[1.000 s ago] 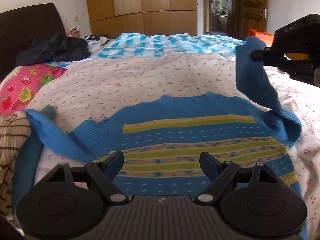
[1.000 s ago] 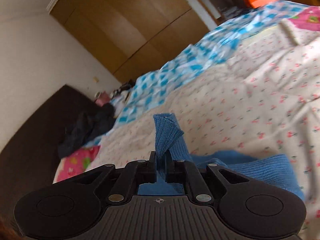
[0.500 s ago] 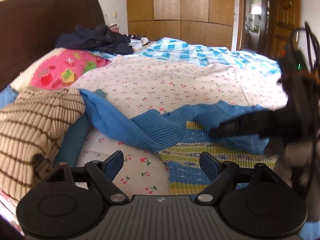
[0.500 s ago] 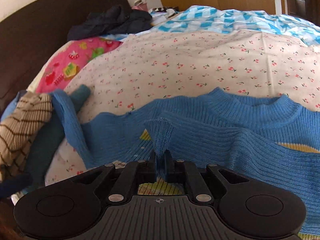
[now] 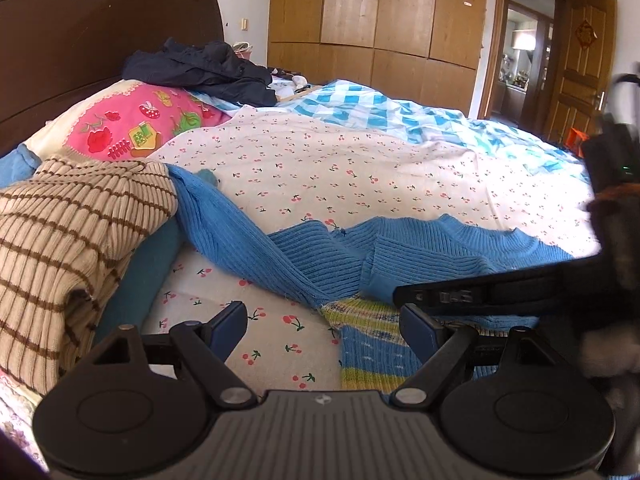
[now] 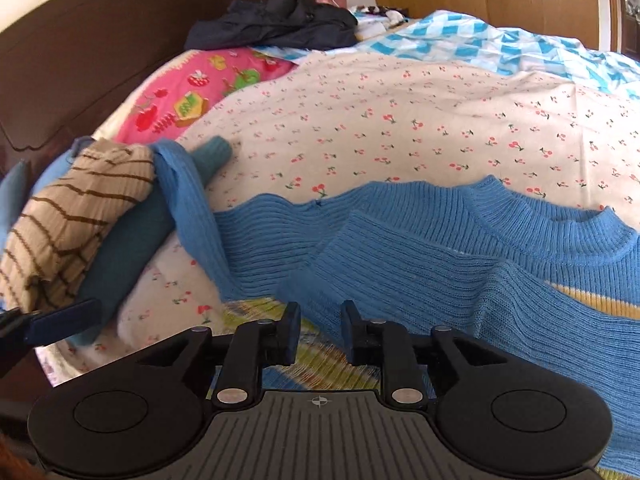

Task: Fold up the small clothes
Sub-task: 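Lift the sleeve with the right gripper and fold it across the sweater body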

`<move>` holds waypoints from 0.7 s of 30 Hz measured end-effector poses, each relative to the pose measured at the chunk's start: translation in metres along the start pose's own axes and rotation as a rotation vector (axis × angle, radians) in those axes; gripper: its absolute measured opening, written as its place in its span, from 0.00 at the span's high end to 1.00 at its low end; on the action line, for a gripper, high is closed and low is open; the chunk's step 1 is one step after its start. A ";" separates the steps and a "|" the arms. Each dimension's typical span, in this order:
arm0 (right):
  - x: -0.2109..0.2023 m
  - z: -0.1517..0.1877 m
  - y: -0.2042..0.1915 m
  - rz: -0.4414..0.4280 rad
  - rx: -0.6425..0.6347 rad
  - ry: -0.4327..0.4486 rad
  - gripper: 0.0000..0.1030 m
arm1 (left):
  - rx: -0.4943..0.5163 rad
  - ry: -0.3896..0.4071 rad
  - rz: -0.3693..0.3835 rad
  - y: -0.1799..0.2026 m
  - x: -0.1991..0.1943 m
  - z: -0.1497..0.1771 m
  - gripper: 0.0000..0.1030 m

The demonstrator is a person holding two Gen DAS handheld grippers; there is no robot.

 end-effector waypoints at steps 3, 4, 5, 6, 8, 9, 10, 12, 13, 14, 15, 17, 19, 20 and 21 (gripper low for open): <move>-0.006 0.006 0.010 0.026 0.022 0.009 0.74 | -0.036 0.004 0.009 -0.007 0.001 -0.003 0.15; -0.004 0.009 0.016 0.045 0.028 -0.003 0.74 | -0.044 0.014 0.012 -0.010 0.001 -0.005 0.15; -0.001 0.014 0.022 0.074 0.035 -0.021 0.74 | -0.049 0.027 0.006 -0.014 0.000 -0.008 0.15; 0.000 0.017 0.026 0.087 0.041 -0.032 0.74 | -0.051 0.033 -0.008 -0.019 0.000 -0.010 0.15; -0.004 0.018 0.027 0.064 0.056 -0.022 0.75 | -0.063 0.024 -0.051 -0.031 0.003 -0.015 0.15; -0.006 0.017 0.027 0.055 0.064 -0.018 0.75 | -0.075 0.017 -0.067 -0.037 0.006 -0.017 0.15; -0.008 0.016 0.027 0.047 0.070 -0.012 0.74 | -0.089 0.011 -0.075 -0.042 0.008 -0.019 0.15; -0.011 0.013 0.028 0.028 0.084 0.003 0.74 | -0.117 0.008 -0.077 -0.048 0.015 -0.026 0.15; -0.012 0.012 0.029 0.023 0.091 0.007 0.74 | -0.128 0.002 -0.086 -0.050 0.018 -0.029 0.15; -0.014 0.011 0.029 0.015 0.100 0.013 0.74 | -0.138 -0.008 -0.094 -0.051 0.022 -0.032 0.15; -0.016 0.009 0.030 0.006 0.107 0.024 0.74 | -0.147 -0.016 -0.099 -0.052 0.026 -0.034 0.15; -0.022 0.004 0.031 -0.006 0.104 0.039 0.74 | -0.162 -0.027 -0.106 -0.050 0.034 -0.035 0.16; -0.026 -0.007 0.032 -0.010 0.090 0.052 0.74 | -0.171 -0.041 -0.116 -0.044 0.042 -0.033 0.17; -0.027 -0.014 0.032 -0.009 0.078 0.057 0.74 | -0.182 -0.054 -0.117 -0.039 0.046 -0.030 0.20; -0.028 -0.023 0.031 -0.008 0.065 0.062 0.74 | -0.195 -0.065 -0.110 -0.033 0.051 -0.028 0.22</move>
Point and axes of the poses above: each gripper's, at about its wrist camera, not at the fingertips, and x roughly the way its jaws point, y to its right, z to its underside, the point moved 10 cm from there along x, roughly the way its jaws point, and after that the axes turned 9 degrees about x, right-handed, at the moved point
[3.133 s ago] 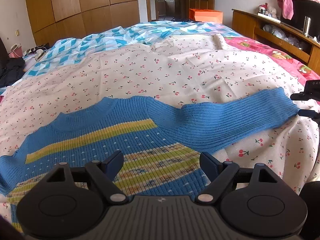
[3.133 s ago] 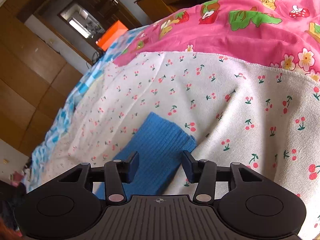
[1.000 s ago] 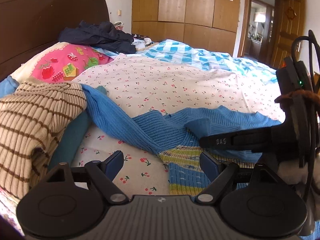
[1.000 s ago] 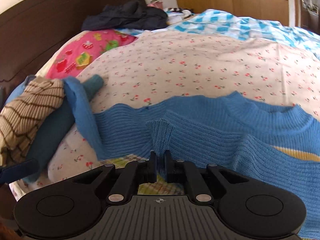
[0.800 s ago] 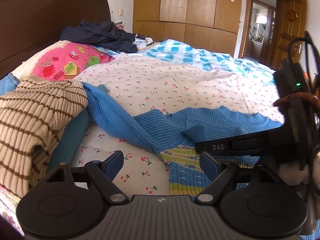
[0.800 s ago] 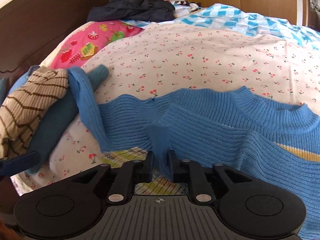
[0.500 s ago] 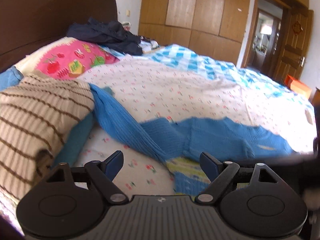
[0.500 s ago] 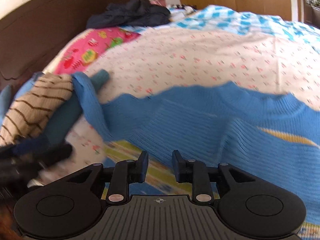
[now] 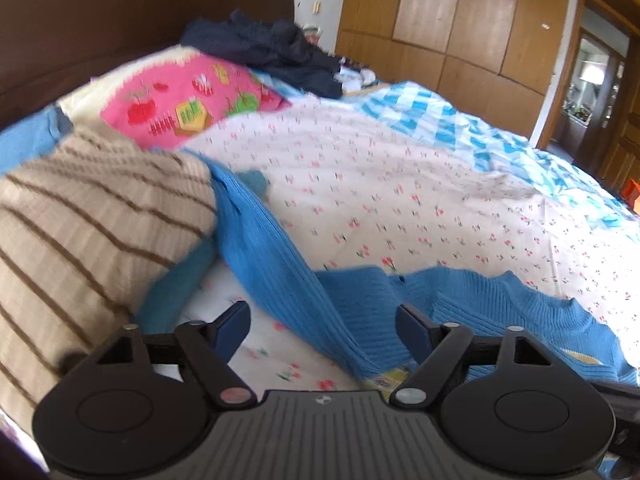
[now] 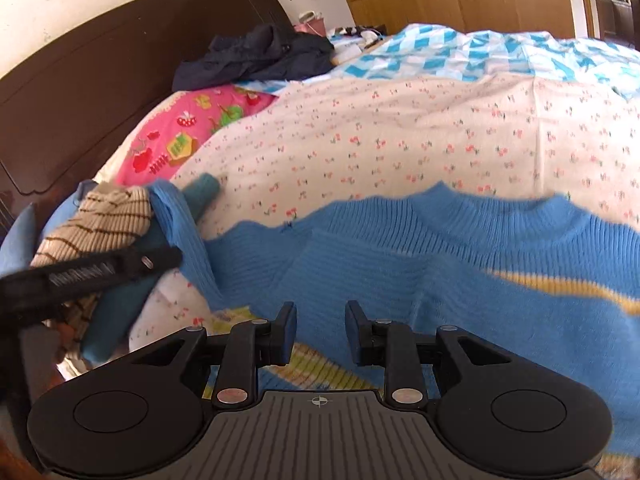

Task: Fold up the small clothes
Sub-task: 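Lift the sleeve with the right gripper and fold it across the sweater body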

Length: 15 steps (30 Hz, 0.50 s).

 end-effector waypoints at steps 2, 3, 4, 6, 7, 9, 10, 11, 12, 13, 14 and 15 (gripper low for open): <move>0.000 -0.022 -0.006 -0.006 -0.038 0.014 0.73 | -0.023 -0.019 0.023 0.013 0.006 0.005 0.23; 0.000 -0.032 -0.010 -0.014 -0.057 0.016 0.73 | -0.027 -0.019 0.033 0.018 0.007 0.006 0.24; 0.002 -0.043 -0.017 -0.027 -0.077 0.013 0.72 | -0.028 -0.013 0.037 0.021 0.007 0.007 0.24; 0.011 -0.063 -0.037 -0.061 -0.130 -0.005 0.72 | -0.028 0.005 0.028 0.021 0.008 0.007 0.24; 0.017 -0.071 -0.049 -0.076 -0.158 -0.014 0.72 | -0.036 0.013 0.023 0.019 0.010 0.006 0.24; 0.037 -0.081 -0.076 -0.110 -0.206 -0.051 0.72 | -0.076 0.025 0.020 0.008 0.014 0.005 0.26; 0.048 -0.085 -0.091 -0.127 -0.226 -0.076 0.72 | -0.091 0.029 0.020 0.003 0.016 0.005 0.28; 0.063 -0.089 -0.109 -0.144 -0.253 -0.098 0.72 | -0.104 0.035 0.015 -0.004 0.018 0.005 0.30; 0.075 -0.092 -0.122 -0.159 -0.278 -0.109 0.72 | -0.115 0.036 0.006 -0.010 0.019 0.007 0.31; 0.089 -0.094 -0.138 -0.176 -0.309 -0.125 0.72 | -0.129 0.031 0.002 -0.015 0.021 0.010 0.31; 0.102 -0.096 -0.151 -0.190 -0.326 -0.143 0.72 | -0.145 0.022 0.006 -0.019 0.023 0.013 0.31; 0.116 -0.098 -0.164 -0.207 -0.333 -0.164 0.72 | -0.161 0.015 0.014 -0.022 0.025 0.014 0.32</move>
Point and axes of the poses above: each gripper's, at about its wrist camera, not at the fingertips, and x roughly the way its jaws point, y to its right, z to its underside, the point moved 10 cm from there along x, roughly the way its jaws point, and after that the axes turned 9 degrees about x, right-handed, at the moved point
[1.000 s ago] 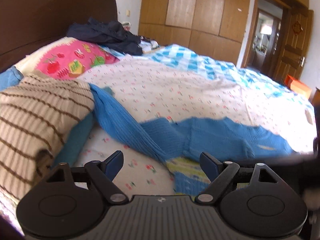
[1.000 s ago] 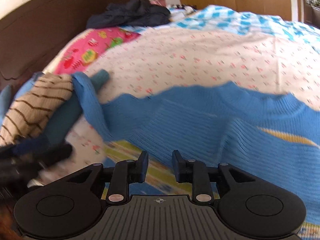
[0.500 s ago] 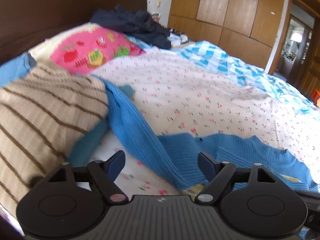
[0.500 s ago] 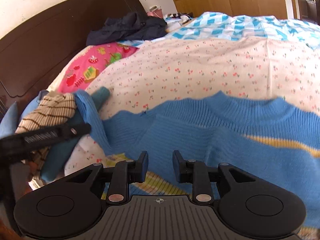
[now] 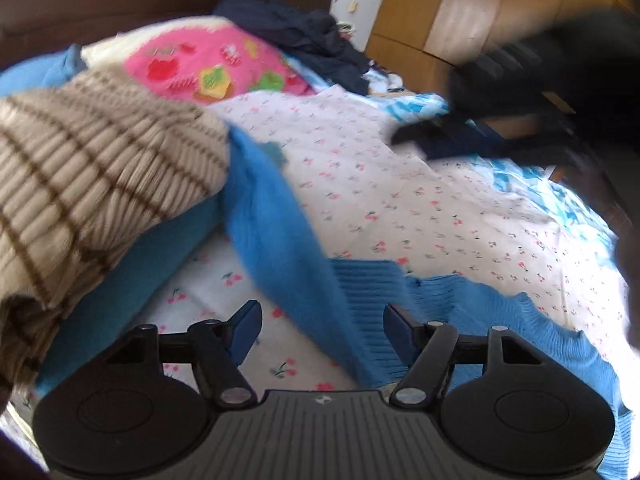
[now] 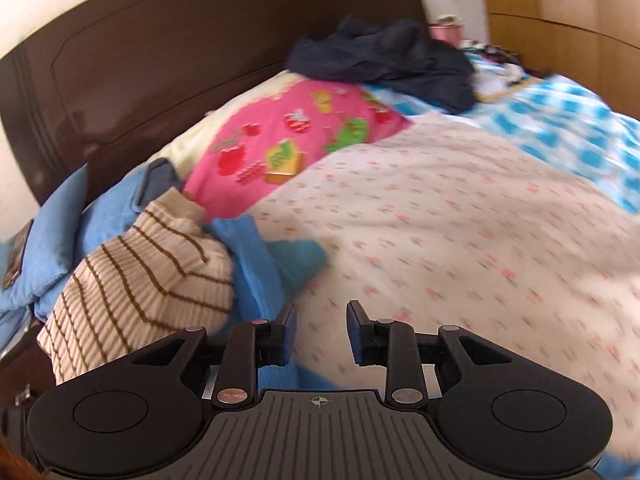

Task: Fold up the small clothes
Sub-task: 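Lift the sleeve with the right gripper and fold it across the sweater body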

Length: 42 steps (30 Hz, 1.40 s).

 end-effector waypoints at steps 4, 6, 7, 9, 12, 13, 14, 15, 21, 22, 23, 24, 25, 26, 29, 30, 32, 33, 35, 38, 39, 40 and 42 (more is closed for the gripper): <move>0.051 -0.024 -0.028 -0.080 -0.028 -0.068 0.73 | -0.027 0.001 0.002 -0.009 0.003 0.001 0.32; 0.072 -0.031 -0.039 -0.112 -0.043 -0.096 0.73 | -0.038 0.008 0.004 -0.011 0.003 0.001 0.32; 0.080 -0.034 -0.043 -0.119 -0.051 -0.106 0.70 | -0.038 0.012 0.000 -0.013 0.003 0.001 0.32; 0.100 -0.041 -0.051 -0.125 -0.064 -0.121 0.69 | -0.043 0.014 -0.002 -0.015 0.004 0.001 0.32; 0.123 -0.046 -0.056 -0.142 -0.047 -0.150 0.69 | -0.049 0.015 0.000 -0.017 0.005 0.000 0.32; 0.130 -0.046 -0.057 -0.146 -0.044 -0.162 0.69 | -0.044 0.016 0.000 -0.017 0.005 0.000 0.32; 0.137 -0.045 -0.058 -0.147 -0.044 -0.174 0.69 | -0.040 0.016 0.001 -0.016 0.005 0.000 0.32; 0.143 -0.044 -0.058 -0.143 -0.044 -0.188 0.69 | -0.038 0.013 0.004 -0.016 0.005 0.001 0.32; 0.157 -0.033 -0.058 -0.127 -0.019 -0.236 0.89 | -0.053 -0.004 0.011 -0.018 0.010 0.003 0.32; 0.151 -0.034 -0.059 -0.129 -0.020 -0.221 0.91 | -0.053 -0.006 0.011 -0.017 0.011 0.003 0.32; 0.143 -0.037 -0.058 -0.121 -0.024 -0.197 0.93 | -0.051 -0.006 0.012 -0.018 0.012 0.002 0.32; 0.133 -0.041 -0.056 -0.113 -0.018 -0.171 0.96 | -0.047 -0.002 0.012 -0.017 0.012 0.002 0.32; 0.121 -0.046 -0.053 -0.113 0.001 -0.145 0.98 | -0.040 0.003 0.009 -0.016 0.012 0.002 0.32; 0.106 -0.053 -0.049 -0.117 0.026 -0.109 0.98 | -0.033 0.010 0.006 -0.015 0.012 0.002 0.32; 0.052 -0.068 -0.029 -0.120 0.090 0.000 0.98 | -0.012 0.028 0.007 -0.010 0.010 0.001 0.31; 0.035 -0.071 -0.021 -0.114 0.110 0.033 0.98 | -0.004 0.031 0.008 -0.008 0.009 0.001 0.31; -0.006 -0.076 0.001 -0.098 0.179 0.106 0.98 | 0.011 0.036 0.013 -0.004 0.009 0.001 0.31; -0.025 -0.076 0.011 -0.097 0.216 0.140 0.98 | 0.018 0.041 0.016 -0.002 0.008 0.001 0.31; -0.071 -0.069 0.034 -0.087 0.282 0.213 0.98 | 0.036 0.060 0.019 0.002 0.006 -0.001 0.30; -0.137 -0.048 0.072 -0.032 0.365 0.308 0.98 | 0.065 0.087 0.037 0.010 0.000 -0.003 0.26; -0.157 -0.037 0.086 -0.007 0.404 0.335 0.98 | 0.079 0.094 0.044 0.013 -0.002 -0.004 0.25; -0.178 -0.024 0.099 0.012 0.449 0.361 0.98 | 0.096 0.100 0.051 0.016 -0.005 -0.005 0.25; -0.215 0.006 0.125 0.053 0.533 0.410 0.98 | 0.133 0.114 0.063 0.024 -0.009 -0.004 0.24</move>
Point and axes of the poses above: each gripper's, at about its wrist camera, not at the fingertips, and x roughly the way its jaws point, y to its right, z to its underside, the point moved 10 cm from there along x, roughly the way its jaws point, and after that the axes turned 9 degrees about x, right-handed, at the moved point
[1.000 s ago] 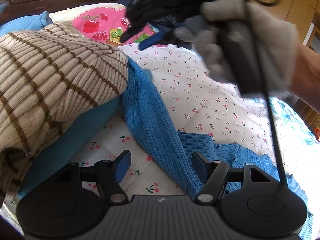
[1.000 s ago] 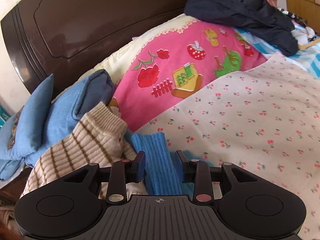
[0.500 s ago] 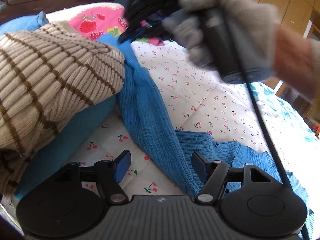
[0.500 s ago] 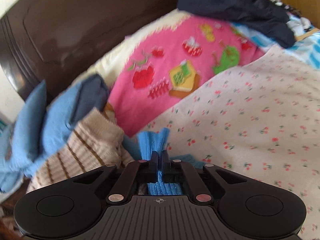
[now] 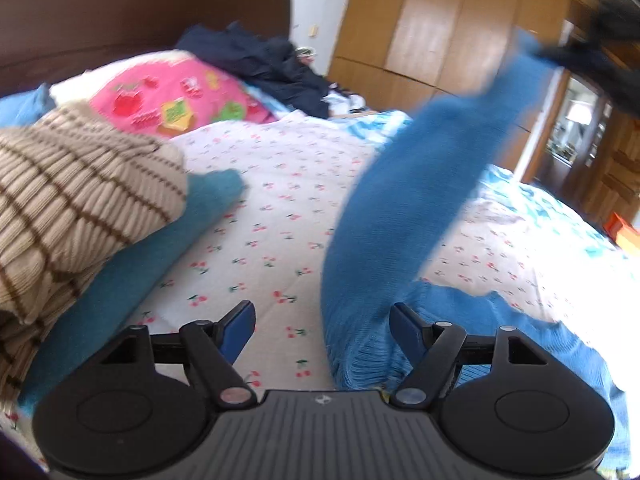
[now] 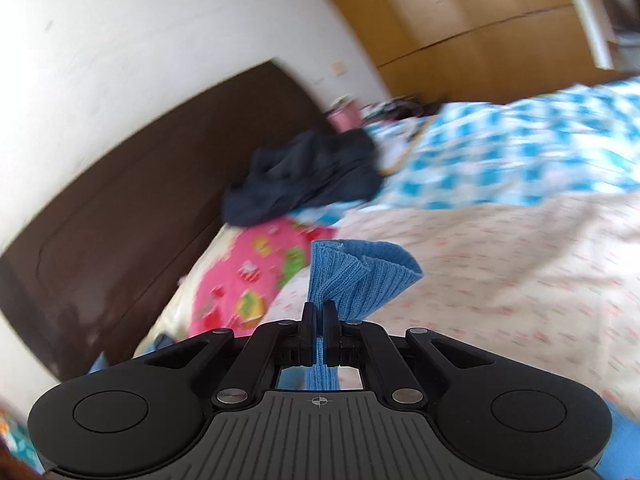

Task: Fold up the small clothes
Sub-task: 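Lift the sleeve with the right gripper and fold it across the sweater body, then lay the sleeve down on the body and open the right gripper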

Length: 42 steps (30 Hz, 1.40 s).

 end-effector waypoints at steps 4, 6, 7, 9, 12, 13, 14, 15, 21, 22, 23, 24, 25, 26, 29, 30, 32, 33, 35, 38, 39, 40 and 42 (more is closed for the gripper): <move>-0.064 0.019 0.086 0.124 0.149 0.077 0.98 | 0.081 0.004 0.037 0.020 -0.002 0.002 0.20; -0.077 0.049 0.141 0.188 0.274 0.060 0.98 | 0.149 -0.008 0.030 0.032 0.000 0.005 0.20; -0.078 0.064 0.165 0.231 0.316 0.046 0.98 | 0.182 -0.017 0.021 0.037 0.001 0.008 0.20; -0.077 0.094 0.209 0.315 0.386 0.019 0.98 | 0.242 -0.056 -0.025 0.043 0.007 0.015 0.20; -0.076 0.124 0.243 0.340 0.482 0.006 0.97 | 0.276 -0.113 -0.091 0.041 0.015 0.025 0.20; -0.077 0.133 0.246 0.327 0.506 0.013 0.97 | 0.266 -0.116 -0.100 0.039 0.016 0.025 0.20; -0.077 0.137 0.246 0.308 0.526 0.019 0.97 | 0.262 -0.115 -0.109 0.037 0.016 0.025 0.19; -0.078 0.139 0.248 0.295 0.539 0.023 0.96 | 0.263 -0.116 -0.118 0.036 0.016 0.025 0.19; -0.086 0.149 0.256 0.235 0.575 0.025 0.91 | 0.303 -0.115 -0.156 0.037 0.017 0.029 0.19; -0.087 0.148 0.257 0.223 0.590 0.034 0.90 | 0.313 -0.112 -0.160 0.038 0.016 0.029 0.19; -0.088 0.146 0.258 0.210 0.612 0.045 0.88 | 0.324 -0.107 -0.165 0.040 0.016 0.028 0.19; -0.088 0.145 0.260 0.195 0.635 0.054 0.87 | 0.333 -0.101 -0.167 0.041 0.015 0.028 0.19; -0.087 0.144 0.260 0.178 0.653 0.059 0.83 | 0.341 -0.097 -0.168 0.043 0.014 0.028 0.19; -0.087 0.144 0.259 0.157 0.671 0.062 0.77 | 0.346 -0.094 -0.169 0.044 0.013 0.027 0.19; -0.089 0.144 0.257 0.126 0.685 0.073 0.68 | 0.350 -0.084 -0.166 0.046 0.010 0.026 0.19; -0.089 0.143 0.257 0.133 0.684 0.077 0.68 | 0.343 -0.077 -0.158 0.046 0.008 0.025 0.19; -0.088 0.140 0.256 0.158 0.655 0.088 0.74 | 0.329 -0.068 -0.143 0.047 0.006 0.023 0.19; -0.088 0.139 0.256 0.186 0.639 0.088 0.81 | 0.327 -0.063 -0.141 0.047 0.005 0.022 0.19; -0.091 0.139 0.251 0.205 0.614 0.086 0.94 | 0.323 -0.048 -0.138 0.048 0.002 0.020 0.19; -0.104 0.137 0.238 0.221 0.534 0.114 0.95 | 0.290 -0.006 -0.126 0.045 -0.006 0.012 0.19; -0.107 0.140 0.239 0.240 0.525 0.114 0.95 | 0.281 -0.002 -0.126 0.044 -0.007 0.011 0.18; -0.107 0.144 0.243 0.260 0.524 0.099 0.96 | 0.276 -0.015 -0.127 0.042 -0.004 0.012 0.17; -0.105 0.155 0.256 0.343 0.529 0.063 0.96 | 0.279 -0.085 -0.142 0.039 0.007 0.021 0.16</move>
Point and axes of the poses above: each gripper's, at about its wrist camera, not at the fingertips, and x roughly the way its jaws point, y to its right, z to its underside, the point moved 10 cm from there along x, roughly the way its jaws point, and after that the axes turned 9 degrees about x, right-handed, at the moved point
